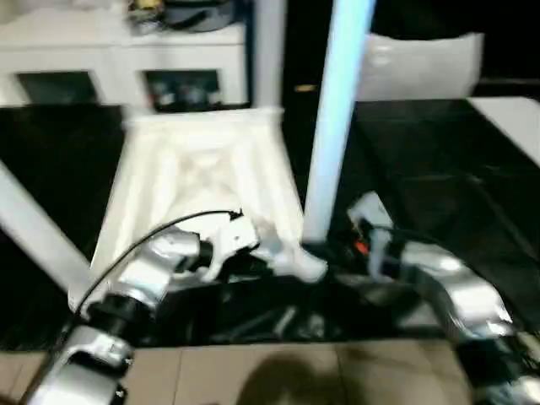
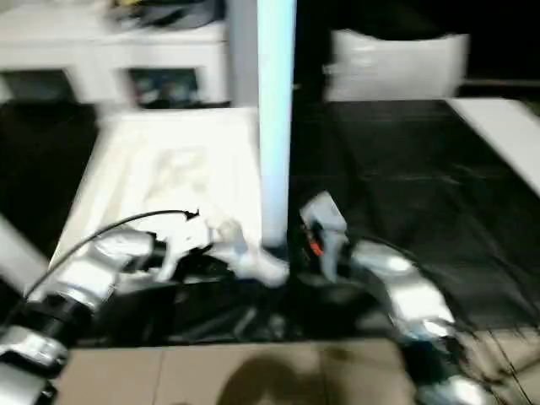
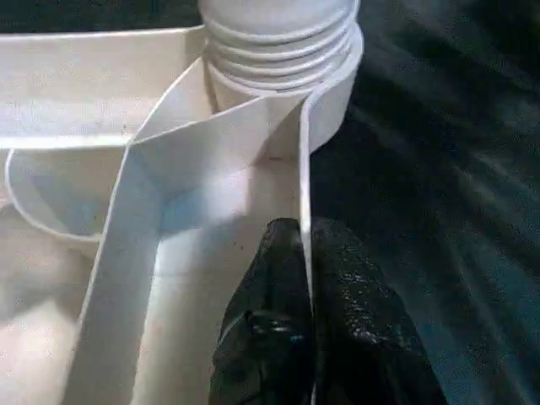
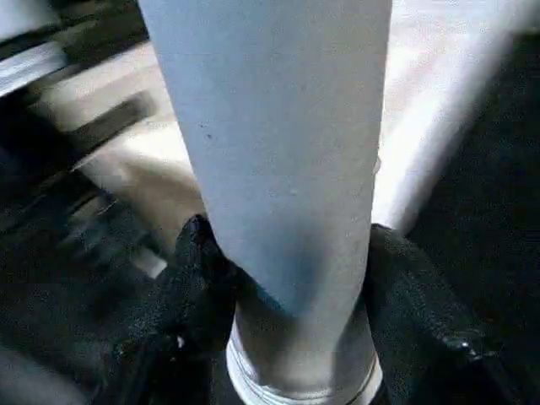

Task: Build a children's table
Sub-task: Rotate leg to tighten

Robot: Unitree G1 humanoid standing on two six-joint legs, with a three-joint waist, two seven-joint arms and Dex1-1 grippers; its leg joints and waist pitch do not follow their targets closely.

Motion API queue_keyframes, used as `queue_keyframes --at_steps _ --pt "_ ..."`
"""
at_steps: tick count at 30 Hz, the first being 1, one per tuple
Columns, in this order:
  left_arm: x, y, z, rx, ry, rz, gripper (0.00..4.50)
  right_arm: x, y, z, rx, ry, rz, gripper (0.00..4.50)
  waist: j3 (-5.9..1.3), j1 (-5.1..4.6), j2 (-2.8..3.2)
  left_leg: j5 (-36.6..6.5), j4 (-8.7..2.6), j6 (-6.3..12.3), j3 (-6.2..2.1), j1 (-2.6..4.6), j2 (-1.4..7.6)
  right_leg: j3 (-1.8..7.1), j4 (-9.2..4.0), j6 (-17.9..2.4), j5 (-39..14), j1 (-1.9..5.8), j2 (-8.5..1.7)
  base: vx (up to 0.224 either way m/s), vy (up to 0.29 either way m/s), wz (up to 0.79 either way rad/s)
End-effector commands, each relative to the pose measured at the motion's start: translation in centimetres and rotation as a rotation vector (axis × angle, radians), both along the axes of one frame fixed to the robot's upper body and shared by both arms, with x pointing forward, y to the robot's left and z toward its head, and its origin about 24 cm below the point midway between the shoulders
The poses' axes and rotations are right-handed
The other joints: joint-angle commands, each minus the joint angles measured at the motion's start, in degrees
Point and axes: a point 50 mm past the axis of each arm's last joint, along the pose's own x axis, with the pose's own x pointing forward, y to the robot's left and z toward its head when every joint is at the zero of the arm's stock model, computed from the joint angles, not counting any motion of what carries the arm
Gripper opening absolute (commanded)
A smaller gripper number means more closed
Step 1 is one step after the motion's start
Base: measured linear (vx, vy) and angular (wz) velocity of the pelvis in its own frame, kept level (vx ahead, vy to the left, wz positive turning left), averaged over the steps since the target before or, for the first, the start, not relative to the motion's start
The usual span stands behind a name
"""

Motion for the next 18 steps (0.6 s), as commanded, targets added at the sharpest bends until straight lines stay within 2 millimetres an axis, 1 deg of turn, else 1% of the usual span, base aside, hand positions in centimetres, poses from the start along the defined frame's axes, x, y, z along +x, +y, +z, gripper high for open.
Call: queue_keyframes --at_steps 1,2,3,4,5,6,7,8,9,10,11,12,13,14,15,17,18 --pt "-0.8 -4.2 0.5 -0.062 -0.01 -0.055 0.0 0.8 1.7 -0.7 -0.041 0.034 -0.1 1.97 -1.15 0.86 1.26 -44.5 -12.4 -1.86 -4.99 -5.44 9.39 5.09 9.9 0.9 -20.2 5.81 -3.6 -0.086 0.003 0.03" --pt "-0.5 -4.5 0.7 -0.062 -0.026 -0.014 0.0 1.2 2.0 -0.7 -0.047 0.028 -0.139 1.97 -1.96 2.91 0.88 -46.7 -13.06 -2.49 -1.4 -3.68 6.59 7.09 11.01 0.0 -11.5 2.62 -1.45 -0.086 0.003 0.03" --pt "-0.4 -4.6 0.8 -0.061 -0.032 -0.005 0.0 1.3 2.1 -0.7 -0.05 0.024 -0.149 1.97 -3.09 1.53 -3.81 -34.6 -5.83 -3.23 -1.75 2.42 1.47 11.18 2.91 0.6 -31.5 -1.81 -5.45 0.053 -0.066 0.02" --pt "0.0 -4.8 0.9 -0.057 -0.051 0.023 0.0 1.5 2.2 -0.7 -0.053 0.008 -0.176 1.97 -2.06 1.93 -2.83 -25.2 -0.83 -3.02 -2.43 1.36 -0.06 11.76 -2.39 -1.7 -45.4 -2.08 -10.75 0.105 -0.101 -0.26" --pt "0.1 -4.8 1.0 -0.053 -0.058 0.031 0.0 1.6 2.3 -0.6 -0.052 0.0 -0.18 1.97 -3.02 3.2 -4.32 -6.8 -0.38 -0.32 -2.51 -2.69 0.01 12.44 -1.8 1.2 -47.1 1.0 -10.07 0.105 -0.101 -0.26" --pt "0.3 -4.7 1.0 -0.049 -0.064 0.037 0.0 1.6 2.2 -0.6 -0.051 -0.007 -0.181 1.97 -3.7 4.15 -3.32 0.6 -3.0 0.29 -2.67 -3.93 0.77 11.47 0.04 -0.3 -31.6 1.59 -7.41 0.074 -0.051 -0.24" --pt "0.4 -4.6 1.0 -0.033 -0.078 0.044 0.0 1.6 2.3 -0.4 -0.034 -0.03 -0.155 2.3 -3.93 3.91 -3.35 2.2 -3.23 0.77 -2.47 -3.9 0.73 10.97 0.98 -1.6 -22.6 1.34 -5.84 0.057 -0.037 -0.03" --pt "0.5 -4.3 1.0 -0.023 -0.082 0.046 0.0 1.6 2.0 -0.3 -0.035 -0.041 -0.155 2.5 -4.37 3.67 -2.89 4.4 -2.87 1.42 -2.24 -3.16 0.73 10.77 2.45 -4.7 -7.3 0.95 -4.57 0.057 -0.037 -0.03" --pt "0.5 -4.3 1.0 -0.022 -0.082 0.047 0.0 1.6 1.9 -0.3 -0.035 -0.042 -0.157 2.64 -4.78 3.67 -2.36 6.4 -2.66 2.95 -2.2 -3.32 0.78 10.56 3.33 -7.3 2.6 1.37 -4.65 0.0 0.0 0.0" --pt "0.5 -4.1 0.9 -0.013 -0.084 0.054 0.0 1.5 1.6 -0.3 -0.019 -0.041 -0.167 2.66 -4.76 3.61 -2.25 7.2 -2.62 3.61 -2.2 -3.44 0.9 10.4 3.48 -8.4 6.0 1.37 -4.55 0.0 0.0 0.0" --pt "0.5 -3.7 0.9 -0.004 -0.084 0.066 0.0 1.4 1.1 -0.1 0.029 -0.027 -0.187 2.73 -4.66 3.53 -2.1 6.2 -2.66 4.83 -2.06 -3.22 1.1 10.25 3.35 -10.0 9.0 1.32 -4.53 0.0 0.0 0.0" --pt "0.5 -3.4 0.8 0.002 -0.085 0.074 0.0 1.3 0.8 -0.1 0.064 -0.015 -0.205 2.85 -4.65 3.64 -2.1 4.4 -2.77 5.61 -2.0 -3.08 1.34 10.2 3.13 -11.0 8.5 1.4 -4.73 0.0 0.0 0.0" --pt "0.6 -3.1 0.8 0.009 -0.09 0.077 0.0 1.2 0.3 -0.1 0.071 -0.006 -0.217 2.85 -4.62 3.73 -2.11 3.7 -2.83 5.87 -1.95 -3.03 1.42 10.2 2.99 -11.3 7.8 1.44 -4.76 0.0 0.0 0.0" --pt "0.6 -3.0 0.8 0.012 -0.093 0.078 0.0 1.2 0.1 -0.2 0.069 -0.003 -0.22 2.98 -4.49 3.77 -2.14 2.5 -3.02 5.85 -1.99 -2.98 1.65 10.14 2.79 -11.6 5.9 1.48 -4.8 0.0 0.0 0.0" --pt "0.6 -2.9 0.8 0.014 -0.096 0.078 0.0 1.2 -0.1 -0.2 0.066 -0.007 -0.224 3.06 -4.39 3.84 -2.11 1.2 -3.13 5.53 -1.97 -2.8 1.85 10.14 2.56 -11.6 3.5 1.41 -4.84 0.0 0.0 0.0" --pt "0.8 -2.4 0.7 0.028 -0.109 0.074 0.0 0.9 -0.7 -0.1 0.049 -0.032 -0.21 3.17 -4.28 4.02 -2.04 -0.6 -3.34 4.99 -1.92 -2.73 2.03 10.13 2.14 -11.2 0.1 1.48 -4.99 0.0 0.0 0.0" --pt "0.9 -2.0 0.7 0.036 -0.115 0.063 0.0 0.6 -1.3 -0.1 0.023 -0.064 -0.187 3.28 -4.21 4.11 -1.73 -1.6 -3.46 4.5 -1.9 -2.59 2.15 10.13 1.92 -11.0 -1.8 1.35 -5.02 0.0 0.0 0.0"
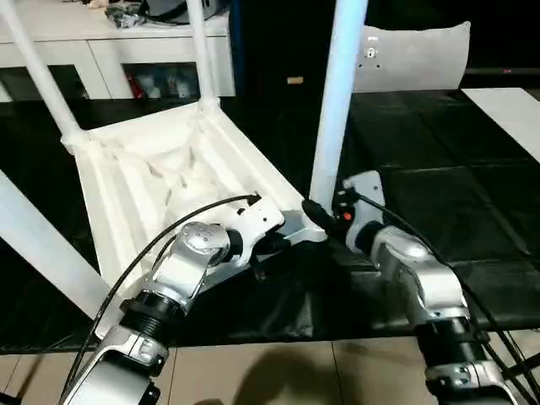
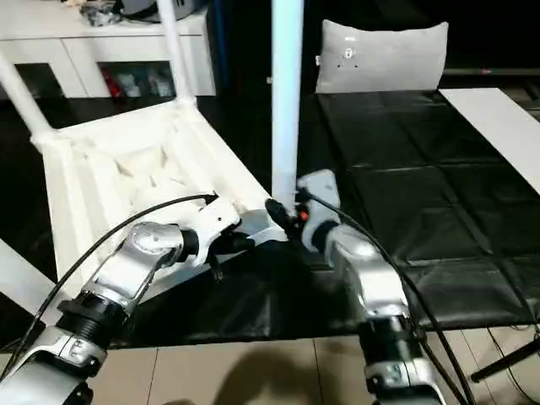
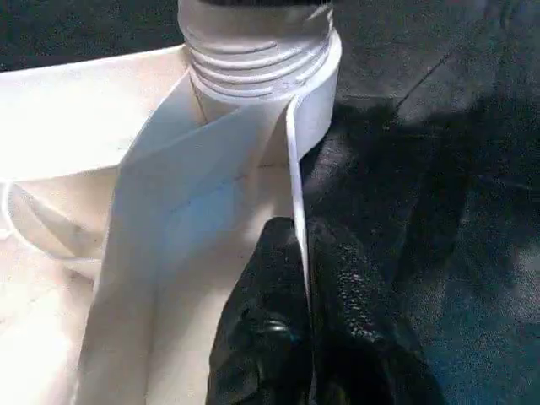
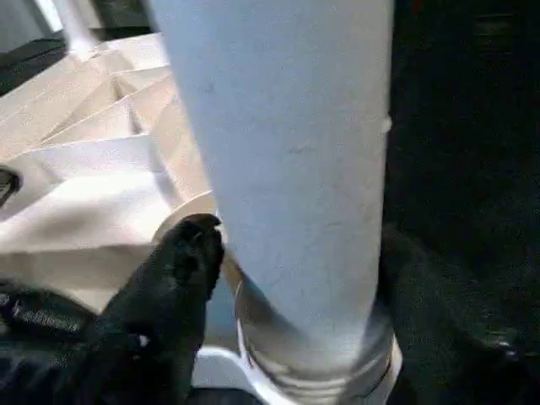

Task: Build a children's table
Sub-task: Rotate leg to tighten

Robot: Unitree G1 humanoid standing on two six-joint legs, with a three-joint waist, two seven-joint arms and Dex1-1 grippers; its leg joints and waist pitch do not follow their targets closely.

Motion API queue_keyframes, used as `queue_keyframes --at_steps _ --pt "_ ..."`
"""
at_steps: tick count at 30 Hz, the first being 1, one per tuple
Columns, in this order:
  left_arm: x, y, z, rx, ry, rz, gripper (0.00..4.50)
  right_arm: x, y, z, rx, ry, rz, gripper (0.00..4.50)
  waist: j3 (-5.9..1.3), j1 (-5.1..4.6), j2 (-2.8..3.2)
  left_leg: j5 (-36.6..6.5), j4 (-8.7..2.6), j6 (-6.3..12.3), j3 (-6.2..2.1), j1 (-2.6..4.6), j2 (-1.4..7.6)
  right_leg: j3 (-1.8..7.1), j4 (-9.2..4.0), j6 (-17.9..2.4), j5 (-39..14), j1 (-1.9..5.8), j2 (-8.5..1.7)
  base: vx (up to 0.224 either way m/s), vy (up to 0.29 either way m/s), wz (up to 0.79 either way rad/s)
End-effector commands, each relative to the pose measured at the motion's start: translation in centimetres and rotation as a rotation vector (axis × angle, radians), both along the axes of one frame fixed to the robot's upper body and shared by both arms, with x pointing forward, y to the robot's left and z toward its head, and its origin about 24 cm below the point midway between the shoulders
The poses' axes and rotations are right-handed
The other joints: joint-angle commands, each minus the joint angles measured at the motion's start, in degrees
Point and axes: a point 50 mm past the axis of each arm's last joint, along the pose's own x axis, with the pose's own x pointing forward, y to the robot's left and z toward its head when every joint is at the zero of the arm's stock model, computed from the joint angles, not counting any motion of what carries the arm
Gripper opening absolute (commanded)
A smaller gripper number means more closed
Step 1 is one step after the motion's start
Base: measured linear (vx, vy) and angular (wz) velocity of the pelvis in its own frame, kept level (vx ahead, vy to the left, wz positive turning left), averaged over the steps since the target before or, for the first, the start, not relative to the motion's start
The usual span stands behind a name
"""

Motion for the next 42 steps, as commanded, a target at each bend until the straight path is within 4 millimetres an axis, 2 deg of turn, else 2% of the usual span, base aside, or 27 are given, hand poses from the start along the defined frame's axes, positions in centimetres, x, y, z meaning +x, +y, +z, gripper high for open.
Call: queue_keyframes --at_steps 1,3,4,6,9,10,13,17,19,21,23,25,27,29,33,42 --pt "-0.1 0.5 -0.3 0.037 -0.011 -0.046 0.0 -0.6 -0.4 0.0 -0.034 -0.031 0.047 3.49 -3.08 0.08 -0.13 -2.6 -3.39 5.11 -0.9 -0.28 3.49 4.09 -5.4 -11.1 2.5 3.54 -5.27 0.0 0.0 0.0" --pt "0.0 0.8 -0.3 0.042 -0.014 -0.058 0.0 -0.9 -0.8 -0.1 -0.049 -0.04 0.073 3.54 -2.98 0.14 -0.36 -3.7 -3.63 4.51 -0.82 -0.23 3.6 4.2 -5.53 -10.8 1.1 3.55 -5.28 0.0 0.0 0.0" --pt "0.0 1.2 -0.3 0.051 -0.018 -0.082 0.0 -1.1 -1.4 0.1 -0.044 -0.057 0.088 3.73 -2.9 0.19 -0.45 -4.4 -3.72 4.19 -0.77 -0.2 3.57 4.24 -5.7 -10.6 -0.3 3.49 -5.34 0.0 0.0 0.0" --pt "0.1 1.8 -0.3 0.064 -0.014 -0.107 0.0 -1.5 -2.3 0.3 -0.046 -0.072 0.129 3.84 -2.81 0.51 -0.38 -5.9 -3.7 4.18 -0.65 -0.12 3.5 4.35 -6.14 -9.8 -2.9 3.41 -5.48 0.0 0.0 0.0" --pt "-0.1 2.4 -0.3 0.096 -0.018 -0.212 0.0 -1.9 -3.8 0.9 -0.11 -0.122 0.177 4.06 -2.73 0.53 -0.47 -5.9 -3.78 4.18 -0.66 -0.2 3.54 4.45 -6.14 -9.4 -2.8 3.29 -5.45 0.0 0.0 0.0" --pt "-0.2 2.6 -0.3 0.11 -0.016 -0.246 0.0 -2.0 -4.3 0.9 -0.097 -0.085 0.205 4.28 -2.78 0.57 -0.46 -5.8 -3.77 4.19 -0.67 -0.18 3.52 4.44 -6.06 -9.5 -2.7 3.28 -5.46 0.0 0.0 0.0" --pt "-0.5 2.8 -0.4 0.123 -0.009 -0.319 0.0 -2.5 -4.8 1.2 -0.072 -0.056 0.284 4.43 -2.84 0.79 -0.48 -5.4 -3.63 5.31 -0.62 -0.16 3.55 4.46 -6.03 -10.2 -2.1 3.3 -5.46 0.0 0.0 0.0" --pt "-1.3 2.9 -0.3 0.116 0.031 -0.476 0.0 -3.4 -5.2 2.1 -0.061 -0.037 0.468 4.43 -3.08 1.25 -0.42 -3.7 -3.45 6.56 -0.65 -0.21 3.86 4.33 -5.47 -11.4 1.9 3.24 -5.54 0.0 0.0 0.0" --pt "-1.7 2.9 -0.3 0.125 0.042 -0.548 0.0 -4.0 -5.0 2.2 -0.053 -0.021 0.568 4.16 -3.26 1.61 -0.36 -2.7 -3.25 7.42 -0.62 -0.23 4.01 4.26 -5.13 -12.0 4.1 3.27 -5.47 0.0 0.0 0.0" --pt "-1.8 2.8 -0.2 0.128 0.046 -0.575 0.0 -4.2 -4.9 2.1 -0.047 -0.012 0.607 4.08 -3.37 2.14 -0.34 -1.4 -3.13 8.2 -0.64 -0.13 4.31 4.21 -4.71 -12.8 6.7 2.9 -5.64 0.0 0.0 0.0" --pt "-2.3 2.8 -0.2 0.149 0.064 -0.661 0.0 -4.7 -4.5 2.0 -0.024 0.031 0.705 3.89 -3.38 2.56 -0.48 -1.5 -3.08 8.53 -0.61 -0.13 4.29 4.15 -4.66 -13.2 6.8 2.96 -5.72 0.0 0.0 0.0" --pt "-2.4 2.7 -0.2 0.151 0.065 -0.682 0.0 -4.7 -4.3 2.0 -0.021 0.039 0.728 3.64 -3.33 2.82 -0.39 -1.7 -3.15 8.31 -0.65 -0.16 4.49 4.13 -4.61 -13.2 6.1 2.89 -5.76 0.0 0.0 0.0" --pt "-2.6 2.6 -0.2 0.153 0.066 -0.703 0.0 -4.7 -4.0 1.9 -0.008 0.048 0.745 3.54 -3.39 3.28 -0.34 -2.3 -3.18 7.49 -0.62 0.18 4.67 4.27 -4.54 -13.4 6.1 2.67 -5.94 0.0 0.0 0.0" --pt "-2.7 2.5 -0.2 0.157 0.069 -0.72 0.0 -4.6 -3.7 1.8 -0.001 0.051 0.755 3.29 -3.27 3.33 -0.46 -3.1 -3.27 6.9 -0.58 0.07 4.55 4.27 -4.65 -13.4 5.2 2.74 -5.99 0.0 0.0 0.0" --pt "-2.8 2.5 -0.2 0.145 0.079 -0.737 0.0 -4.4 -3.4 1.5 0.005 0.057 0.767 3.06 -3.17 3.27 -0.46 -4.1 -3.48 5.42 -0.49 -0.06 4.37 4.3 -5.04 -12.4 2.0 2.9 -6.02 0.0 0.0 0.0" --pt "-3.1 2.6 -0.3 0.127 0.097 -0.74 0.0 -4.6 -3.1 1.6 0.03 0.068 0.792 2.38 -3.25 3.27 -0.53 -3.2 -3.36 5.84 -0.43 -0.05 4.37 4.29 -4.87 -12.2 3.5 2.82 -5.93 0.0 0.0 0.0"
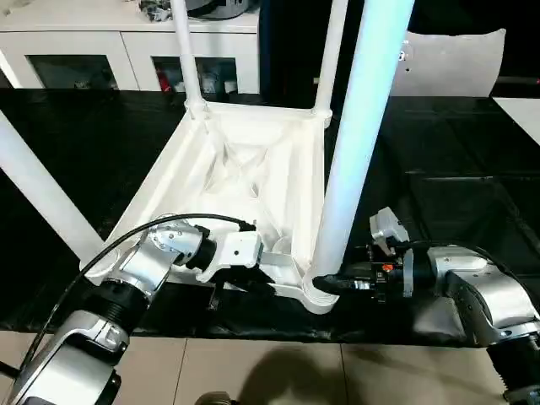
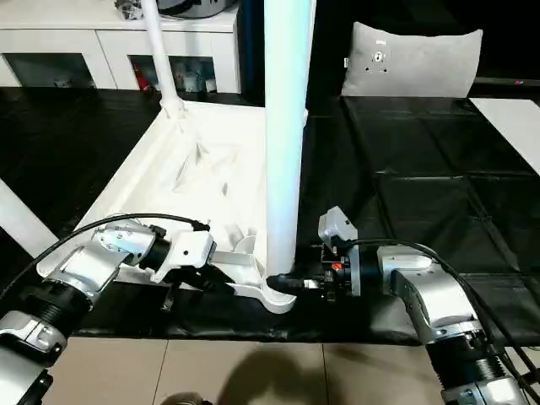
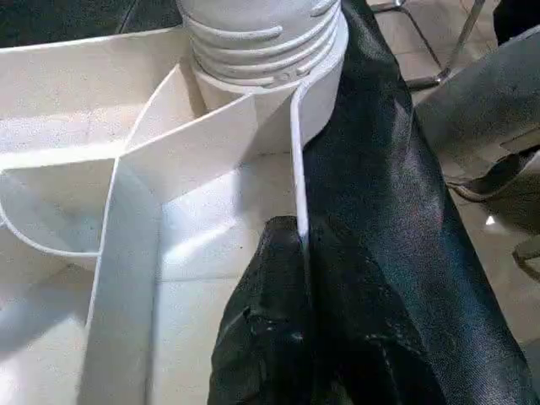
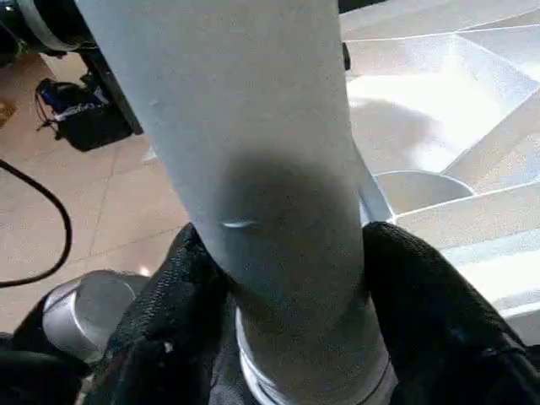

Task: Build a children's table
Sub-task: Rotate leg to tighten

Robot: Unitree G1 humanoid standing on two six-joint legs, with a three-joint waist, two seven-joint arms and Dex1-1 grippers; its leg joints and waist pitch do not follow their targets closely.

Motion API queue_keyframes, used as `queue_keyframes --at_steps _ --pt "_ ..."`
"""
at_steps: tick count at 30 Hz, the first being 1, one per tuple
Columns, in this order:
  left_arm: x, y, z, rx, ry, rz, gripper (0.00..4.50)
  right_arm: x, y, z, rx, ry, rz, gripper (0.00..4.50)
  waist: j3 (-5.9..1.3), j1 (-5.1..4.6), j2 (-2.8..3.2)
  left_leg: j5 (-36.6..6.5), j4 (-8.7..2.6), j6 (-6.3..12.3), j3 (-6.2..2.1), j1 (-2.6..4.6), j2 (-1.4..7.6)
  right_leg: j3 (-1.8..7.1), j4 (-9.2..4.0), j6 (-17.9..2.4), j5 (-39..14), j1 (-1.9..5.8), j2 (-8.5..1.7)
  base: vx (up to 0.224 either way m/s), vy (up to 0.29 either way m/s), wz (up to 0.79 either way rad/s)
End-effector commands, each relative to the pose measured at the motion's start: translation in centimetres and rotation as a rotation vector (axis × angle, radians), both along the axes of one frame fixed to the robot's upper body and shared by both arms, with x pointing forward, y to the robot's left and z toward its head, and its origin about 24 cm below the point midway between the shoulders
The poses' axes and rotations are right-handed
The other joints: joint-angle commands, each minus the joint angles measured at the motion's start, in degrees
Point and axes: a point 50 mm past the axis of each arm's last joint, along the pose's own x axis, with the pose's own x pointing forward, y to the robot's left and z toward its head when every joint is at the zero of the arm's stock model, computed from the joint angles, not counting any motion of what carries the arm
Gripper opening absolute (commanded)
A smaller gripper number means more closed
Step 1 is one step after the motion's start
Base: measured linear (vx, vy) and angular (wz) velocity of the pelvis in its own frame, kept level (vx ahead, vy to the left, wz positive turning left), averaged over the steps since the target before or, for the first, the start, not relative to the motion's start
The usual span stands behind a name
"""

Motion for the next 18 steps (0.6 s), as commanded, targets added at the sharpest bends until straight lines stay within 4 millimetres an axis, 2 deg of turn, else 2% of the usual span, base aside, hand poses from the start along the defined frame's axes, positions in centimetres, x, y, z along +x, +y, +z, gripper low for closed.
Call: queue_keyframes --at_steps 1,5,7,8,9,10,11,12,13,14,15,16,17,18 --pt "-1.1 -0.9 -0.8 0.03 0.047 -0.092 0.0 0.2 0.3 0.6 0.019 -0.016 0.005 2.28 -3.34 -0.43 -0.46 -3.0 -3.82 5.03 -1.0 0.21 4.33 4.1 -4.22 -12.5 2.7 2.8 -5.72 0.0 0.0 0.0" --pt "-1.2 -1.3 -0.8 0.001 0.081 0.016 0.0 0.0 1.2 0.2 0.01 -0.023 -0.079 2.11 -3.24 -0.56 -0.49 -2.5 -4.04 4.62 -1.09 0.1 4.46 4.14 -4.17 -12.1 2.4 2.87 -5.71 0.0 0.0 0.0" --pt "-1.1 -1.9 -0.9 -0.026 0.09 0.118 0.0 0.3 2.0 -0.3 -0.028 -0.038 -0.174 2.09 -3.03 -0.89 -0.21 -3.2 -4.27 3.93 -1.14 0.29 4.51 4.14 -4.33 -12.0 1.0 2.64 -5.69 0.0 0.0 0.0" --pt "-0.9 -2.3 -0.9 -0.053 0.092 0.174 0.0 0.6 2.4 -0.4 -0.037 -0.046 -0.232 2.09 -2.66 -1.33 -0.33 -5.6 -4.59 2.77 -0.97 0.3 4.17 4.16 -5.0 -11.5 -3.6 2.64 -5.62 0.0 0.0 0.0" --pt "-0.7 -2.9 -1.0 -0.084 0.097 0.245 0.0 1.0 3.1 -0.6 -0.044 -0.052 -0.31 2.07 -2.21 -1.85 -0.16 -8.8 -4.83 1.2 -0.93 0.44 3.88 4.12 -5.77 -10.4 -10.8 2.62 -5.69 0.0 0.0 0.0" --pt "-0.7 -2.9 -1.0 -0.084 0.097 0.245 0.0 1.0 3.1 -0.6 -0.044 -0.052 -0.31 2.06 -2.0 -2.14 -0.35 -10.2 -5.0 0.61 -0.92 0.52 3.7 4.09 -6.31 -9.4 -14.7 2.65 -5.69 0.0 0.0 0.0" --pt "-0.5 -3.2 -1.1 -0.09 0.084 0.306 0.0 1.5 3.6 -0.9 -0.056 -0.052 -0.383 2.04 -2.07 -2.54 -0.4 -11.3 -5.07 -0.12 -1.03 0.54 3.44 4.2 -6.8 -7.5 -19.9 2.85 -5.73 0.0 0.0 0.0" --pt "-0.3 -3.5 -1.2 -0.094 0.067 0.348 0.0 2.0 4.1 -1.1 -0.067 -0.051 -0.442 2.04 -2.02 -3.28 -0.47 -11.3 -5.3 -0.54 -1.09 0.28 3.38 4.22 -6.9 -6.6 -21.3 2.82 -5.48 0.0 0.0 0.0" --pt "-0.3 -3.6 -1.2 -0.096 0.063 0.362 0.0 2.1 4.3 -1.2 -0.07 -0.048 -0.467 2.03 -2.02 -3.6 -0.41 -11.5 -5.37 -0.67 -1.13 0.35 3.46 4.33 -6.96 -6.4 -21.3 2.65 -5.42 0.0 0.0 0.0" --pt "0.2 -4.3 -1.3 -0.116 0.047 0.448 0.0 3.3 5.0 -1.5 -0.081 -0.031 -0.614 2.01 -2.12 -4.21 -0.53 -11.9 -5.33 -0.84 -1.13 0.53 3.48 4.39 -6.92 -6.6 -20.5 2.43 -5.33 0.0 0.0 0.0" --pt "0.2 -4.4 -1.3 -0.119 0.046 0.462 0.0 3.4 5.1 -1.6 -0.082 -0.027 -0.639 2.01 -2.19 -4.89 -0.58 -11.9 -5.33 -1.07 -1.11 0.59 3.37 4.42 -6.74 -7.4 -19.2 2.22 -5.2 0.0 0.0 0.0" --pt "0.3 -4.6 -1.2 -0.125 0.044 0.485 0.0 3.7 5.3 -1.7 -0.084 -0.021 -0.679 2.01 -2.17 -5.17 -0.48 -11.9 -5.3 -1.14 -1.11 0.57 3.36 4.44 -6.71 -7.7 -19.0 2.22 -5.24 0.0 0.0 0.0" --pt "0.6 -5.0 -1.0 -0.135 0.04 0.531 0.0 4.3 5.8 -1.7 -0.074 -0.013 -0.75 2.01 -2.17 -5.5 -0.71 -11.5 -5.21 -0.71 -1.06 0.52 3.26 4.49 -6.87 -7.7 -18.8 2.22 -5.23 0.0 0.0 0.0" --pt "0.7 -5.1 -0.9 -0.135 0.038 0.552 0.0 4.5 6.0 -1.7 -0.071 -0.018 -0.774 2.01 -2.18 -5.72 -0.69 -11.3 -5.17 -0.51 -0.98 0.49 3.27 4.57 -6.76 -8.0 -18.3 2.17 -5.24 0.0 0.0 0.0"
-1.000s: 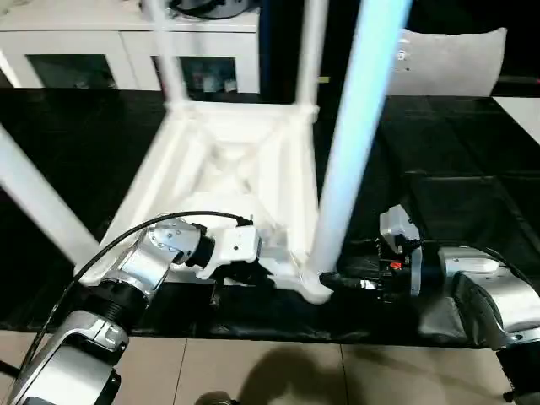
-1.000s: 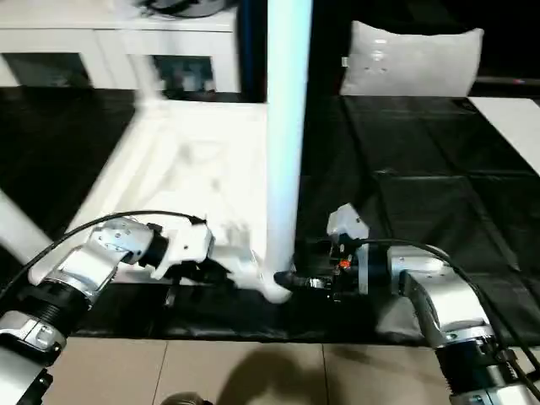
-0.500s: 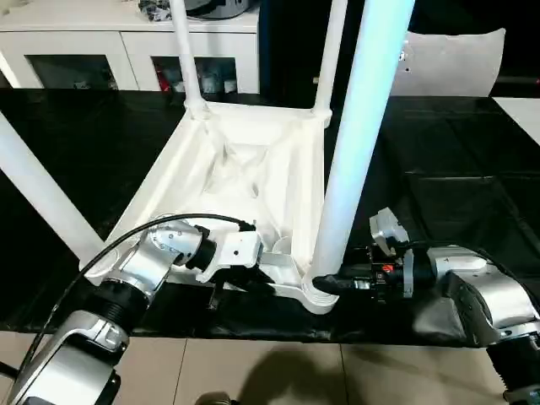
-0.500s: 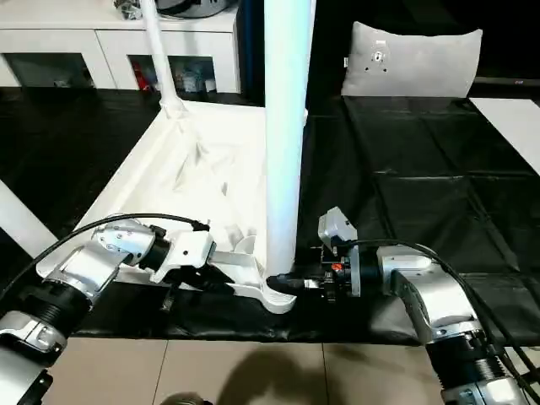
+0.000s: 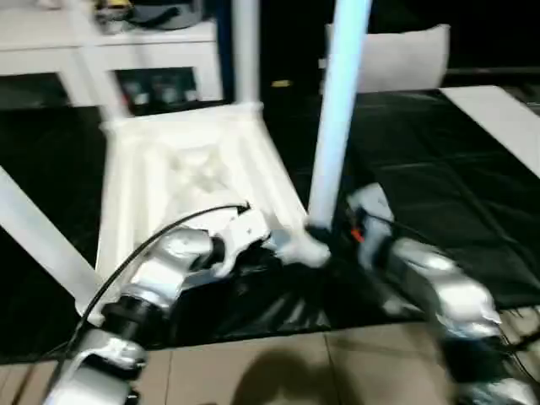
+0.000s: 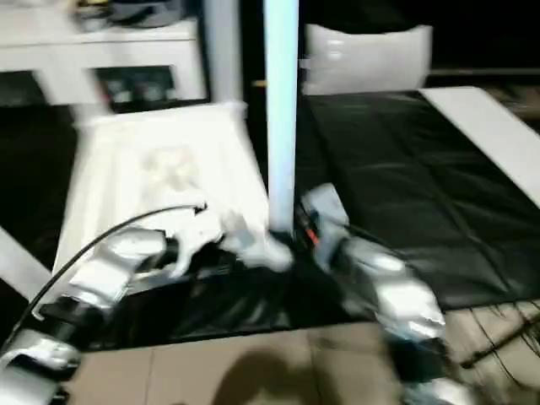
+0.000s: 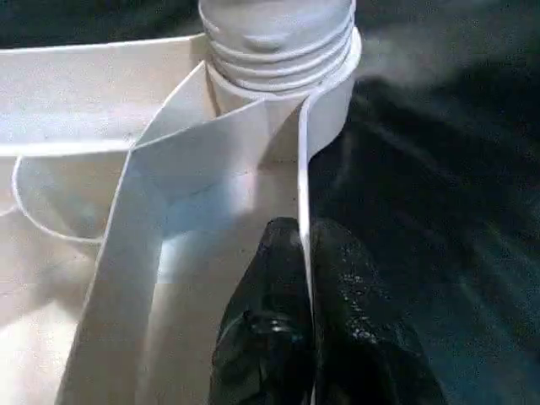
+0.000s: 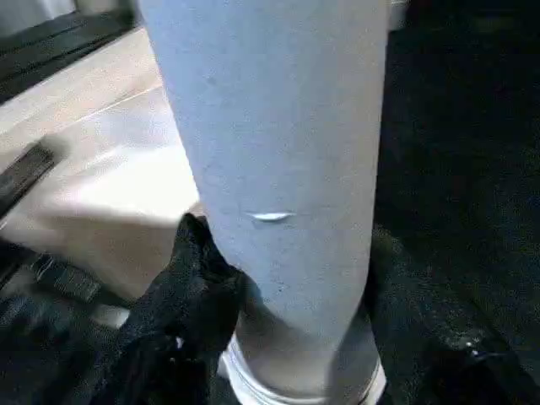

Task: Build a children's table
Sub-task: Rotate leg to tighten

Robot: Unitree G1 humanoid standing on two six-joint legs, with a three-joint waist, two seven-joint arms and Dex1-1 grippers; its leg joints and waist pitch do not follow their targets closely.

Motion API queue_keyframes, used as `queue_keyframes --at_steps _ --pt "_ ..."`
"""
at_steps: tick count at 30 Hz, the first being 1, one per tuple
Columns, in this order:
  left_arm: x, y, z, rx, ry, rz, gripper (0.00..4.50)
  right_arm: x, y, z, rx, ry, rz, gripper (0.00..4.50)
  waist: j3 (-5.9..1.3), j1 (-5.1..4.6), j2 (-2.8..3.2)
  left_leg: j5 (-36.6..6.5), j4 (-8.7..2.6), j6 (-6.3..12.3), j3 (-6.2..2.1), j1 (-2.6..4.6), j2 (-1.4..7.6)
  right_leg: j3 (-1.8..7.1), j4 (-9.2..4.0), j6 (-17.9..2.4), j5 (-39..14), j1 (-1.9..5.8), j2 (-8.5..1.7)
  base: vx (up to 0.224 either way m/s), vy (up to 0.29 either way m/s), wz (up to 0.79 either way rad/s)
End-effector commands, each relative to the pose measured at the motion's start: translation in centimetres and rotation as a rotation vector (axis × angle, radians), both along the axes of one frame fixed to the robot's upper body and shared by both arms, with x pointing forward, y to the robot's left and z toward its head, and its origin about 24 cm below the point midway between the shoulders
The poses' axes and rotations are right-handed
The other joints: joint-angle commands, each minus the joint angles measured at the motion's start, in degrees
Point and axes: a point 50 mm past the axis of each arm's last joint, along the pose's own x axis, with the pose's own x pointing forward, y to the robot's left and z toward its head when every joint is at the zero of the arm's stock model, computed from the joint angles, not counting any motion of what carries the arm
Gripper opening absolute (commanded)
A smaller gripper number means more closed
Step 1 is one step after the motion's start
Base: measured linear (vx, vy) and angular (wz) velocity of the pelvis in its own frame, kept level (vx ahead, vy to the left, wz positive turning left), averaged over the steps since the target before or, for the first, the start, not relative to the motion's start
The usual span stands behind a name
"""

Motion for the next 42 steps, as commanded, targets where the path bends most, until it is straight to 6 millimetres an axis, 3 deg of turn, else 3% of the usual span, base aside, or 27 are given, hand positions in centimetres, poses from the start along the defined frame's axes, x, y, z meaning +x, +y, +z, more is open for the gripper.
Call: queue_keyframes --at_steps 1,4,7,9,11,14,22,25,28,31,33,42 --pt "-0.6 -2.6 0.3 -0.037 0.007 -0.036 0.0 0.4 1.9 -0.5 0.004 0.024 -0.021 2.01 -2.26 0.51 -0.5 -10.8 -4.54 0.65 -1.69 -0.63 3.22 3.99 -6.69 -8.8 -17.2 2.06 -5.31 0.0 0.0 0.0" --pt "-0.5 -2.5 0.4 -0.029 0.003 -0.024 0.0 0.4 1.9 -0.2 0.002 0.002 -0.037 2.69 -2.7 0.62 -0.3 -6.6 -4.26 2.46 -1.47 -0.82 3.23 4.11 -6.09 -9.9 -9.0 2.44 -5.13 0.0 0.0 0.0" --pt "-0.6 -1.9 0.3 -0.004 -0.004 -0.031 0.0 0.0 1.4 0.0 0.029 -0.015 -0.007 2.82 -3.04 0.79 0.14 -2.8 -4.04 4.23 -1.51 -0.82 3.44 4.04 -5.2 -12.0 0.5 2.65 -5.08 0.0 0.0 0.0" --pt "-0.7 -1.4 0.0 0.012 -0.004 -0.038 0.0 -0.3 0.7 0.1 0.033 -0.038 0.017 3.08 -3.23 1.06 0.11 -1.2 -3.75 5.5 -1.41 -0.94 3.47 4.0 -4.65 -13.3 6.2 2.86 -5.07 0.0 0.0 0.0" --pt "-0.9 -0.9 -0.1 0.023 -0.01 -0.058 0.0 -0.6 -0.5 0.1 0.038 -0.058 0.035 3.19 -3.28 1.3 0.06 -0.7 -3.64 6.43 -1.4 -0.87 3.51 3.94 -4.55 -13.6 8.0 2.97 -5.08 0.0 0.0 0.0" --pt "-1.1 -0.1 -0.3 0.048 -0.018 -0.114 0.0 -1.5 -2.5 0.5 0.033 -0.094 0.106 3.48 -3.15 1.95 0.0 -2.1 -3.63 7.31 -1.33 -0.88 3.58 3.94 -4.83 -13.2 6.3 3.07 -5.27 0.0 0.0 0.0" --pt "-1.8 1.2 -0.5 0.128 -0.018 -0.355 0.0 -2.8 -6.1 1.8 -0.026 -0.103 0.352 4.07 -2.54 2.42 -0.49 -7.2 -4.09 5.69 -1.16 -0.56 3.74 3.97 -6.03 -11.4 -5.9 2.73 -5.29 0.0 0.0 0.0" --pt "-2.4 1.3 -0.3 0.137 -0.005 -0.485 0.0 -3.2 -6.5 2.0 -0.083 -0.077 0.474 4.38 -2.76 3.12 -0.49 -5.6 -3.93 5.8 -1.15 -0.47 3.8 3.99 -5.72 -11.6 -4.7 2.7 -5.3 0.0 0.0 0.0" --pt "-2.8 1.4 -0.3 0.153 0.009 -0.561 0.0 -3.7 -6.4 1.9 -0.071 -0.042 0.586 4.38 -3.1 3.96 -0.46 -2.8 -3.6 7.13 -1.04 -0.46 3.96 3.94 -4.85 -12.9 1.6 2.64 -5.21 0.0 0.0 0.0" --pt "-3.1 1.4 -0.2 0.169 0.016 -0.632 0.0 -4.0 -6.1 2.1 -0.042 -0.028 0.673 4.05 -3.36 4.74 -0.54 -1.5 -3.34 8.48 -1.12 -0.46 4.17 3.85 -4.19 -13.9 5.5 2.53 -5.35 0.0 0.0 0.0" --pt "-3.4 1.4 -0.1 0.175 0.026 -0.691 0.0 -4.2 -5.8 2.2 -0.011 -0.008 0.737 3.99 -3.32 5.12 -0.61 -1.5 -3.34 8.78 -1.1 -0.51 4.24 3.76 -4.16 -14.0 4.9 2.45 -5.46 0.0 0.0 0.0" --pt "-3.7 1.4 0.2 0.175 0.032 -0.78 0.0 -4.9 -5.1 1.5 0.019 0.064 0.868 3.13 -3.14 5.97 -0.72 -3.9 -3.57 6.28 -1.04 -0.48 4.21 3.92 -4.65 -12.9 -0.2 2.46 -5.66 0.0 0.0 0.0"
